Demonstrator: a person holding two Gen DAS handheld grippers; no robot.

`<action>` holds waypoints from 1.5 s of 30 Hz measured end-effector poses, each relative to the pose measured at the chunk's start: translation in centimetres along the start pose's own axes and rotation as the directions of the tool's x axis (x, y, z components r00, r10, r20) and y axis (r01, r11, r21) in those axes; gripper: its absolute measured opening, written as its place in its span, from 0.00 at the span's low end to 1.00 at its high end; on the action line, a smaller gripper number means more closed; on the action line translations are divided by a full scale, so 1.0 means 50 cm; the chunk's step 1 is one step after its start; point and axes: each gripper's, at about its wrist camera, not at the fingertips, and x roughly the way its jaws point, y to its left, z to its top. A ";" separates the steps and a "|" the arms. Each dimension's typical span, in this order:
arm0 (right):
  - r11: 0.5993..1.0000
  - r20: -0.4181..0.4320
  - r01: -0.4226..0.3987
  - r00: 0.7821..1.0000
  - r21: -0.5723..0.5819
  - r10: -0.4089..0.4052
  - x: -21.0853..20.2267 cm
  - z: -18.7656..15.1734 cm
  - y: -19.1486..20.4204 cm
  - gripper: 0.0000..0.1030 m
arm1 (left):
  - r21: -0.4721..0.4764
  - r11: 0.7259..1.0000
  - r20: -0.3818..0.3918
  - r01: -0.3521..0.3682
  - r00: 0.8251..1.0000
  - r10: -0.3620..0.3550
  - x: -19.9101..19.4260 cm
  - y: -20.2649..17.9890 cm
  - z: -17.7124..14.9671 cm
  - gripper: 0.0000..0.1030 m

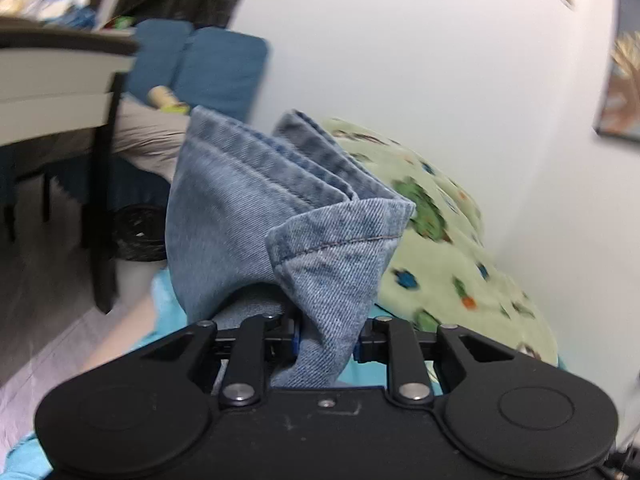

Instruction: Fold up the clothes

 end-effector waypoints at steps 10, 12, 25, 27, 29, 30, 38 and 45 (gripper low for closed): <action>0.997 0.008 -0.040 0.999 0.067 0.040 -0.012 0.030 -0.058 0.75 | 0.160 0.986 -0.099 0.055 0.994 -0.039 0.046 -0.169 -0.160 0.19; 0.997 0.014 -0.029 1.000 0.074 0.028 -0.016 0.032 -0.067 0.75 | 0.191 0.979 -0.117 0.073 0.992 -0.051 0.052 -0.195 -0.192 0.19; 0.994 -0.066 -0.068 0.995 0.083 0.073 0.017 0.011 -0.074 0.76 | 0.305 0.933 -0.321 0.189 0.943 -0.086 0.091 -0.249 -0.350 0.20; 0.995 -0.089 -0.078 0.993 0.065 0.084 0.025 0.007 -0.069 0.76 | 0.317 0.923 -0.333 0.220 0.937 -0.108 0.081 -0.240 -0.351 0.29; 0.993 -0.090 -0.095 0.991 0.070 0.101 0.027 0.007 -0.067 0.76 | 0.321 0.909 -0.361 0.264 0.922 -0.140 0.068 -0.228 -0.341 0.38; 0.992 -0.089 -0.104 0.990 0.074 0.110 0.027 0.006 -0.066 0.76 | 0.325 0.903 -0.365 0.281 0.918 -0.154 0.056 -0.219 -0.333 0.45; 0.985 -0.139 -0.135 0.979 0.103 0.149 0.061 -0.025 -0.048 0.77 | 0.333 0.910 -0.316 0.249 0.938 -0.141 -0.044 -0.122 -0.262 0.62; 0.994 -0.173 -0.080 0.981 0.068 0.091 0.117 -0.066 -0.025 0.78 | 0.435 0.895 -0.241 0.101 0.971 0.008 -0.071 -0.021 -0.215 0.69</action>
